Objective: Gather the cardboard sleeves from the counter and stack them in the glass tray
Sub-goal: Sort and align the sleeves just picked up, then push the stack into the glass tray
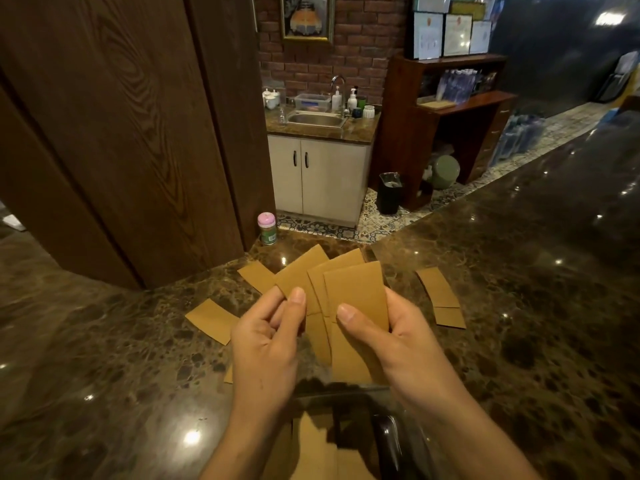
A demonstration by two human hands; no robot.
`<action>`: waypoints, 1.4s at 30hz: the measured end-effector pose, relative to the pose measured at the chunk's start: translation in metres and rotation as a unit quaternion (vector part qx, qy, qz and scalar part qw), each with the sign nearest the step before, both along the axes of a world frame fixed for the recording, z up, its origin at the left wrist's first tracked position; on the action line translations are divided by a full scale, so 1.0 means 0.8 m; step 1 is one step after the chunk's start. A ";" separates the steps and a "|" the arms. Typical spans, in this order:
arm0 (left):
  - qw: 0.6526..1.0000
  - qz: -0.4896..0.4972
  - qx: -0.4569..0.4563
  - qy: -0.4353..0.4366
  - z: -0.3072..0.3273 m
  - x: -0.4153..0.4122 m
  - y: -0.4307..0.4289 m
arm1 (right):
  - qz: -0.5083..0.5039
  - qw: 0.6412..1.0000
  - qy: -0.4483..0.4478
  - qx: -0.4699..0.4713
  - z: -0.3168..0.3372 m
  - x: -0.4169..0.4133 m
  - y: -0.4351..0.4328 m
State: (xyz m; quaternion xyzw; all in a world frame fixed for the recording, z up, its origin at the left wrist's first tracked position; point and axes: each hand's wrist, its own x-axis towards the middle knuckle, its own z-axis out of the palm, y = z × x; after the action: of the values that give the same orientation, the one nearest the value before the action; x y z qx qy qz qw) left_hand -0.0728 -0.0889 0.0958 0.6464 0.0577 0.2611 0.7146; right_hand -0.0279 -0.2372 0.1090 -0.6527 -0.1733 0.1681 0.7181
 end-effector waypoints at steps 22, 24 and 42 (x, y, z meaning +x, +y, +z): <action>0.921 -0.233 -0.289 0.115 -0.007 -0.018 0.014 | 0.121 0.870 -0.401 -0.260 -0.013 0.009 0.003; 0.917 -0.243 -0.291 0.123 -0.014 -0.024 0.019 | 0.126 0.870 -0.397 -0.262 -0.012 0.006 0.011; 0.977 0.082 0.012 0.195 -0.083 -0.148 0.073 | 0.342 0.817 -0.280 -0.370 -0.066 -0.051 0.028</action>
State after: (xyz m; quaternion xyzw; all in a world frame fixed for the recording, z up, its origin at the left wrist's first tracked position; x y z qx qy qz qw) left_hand -0.1911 -0.0301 0.0298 0.6866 0.2454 0.1883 0.6579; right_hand -0.0685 -0.2150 0.0559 -0.7867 -0.5038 0.2645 0.2397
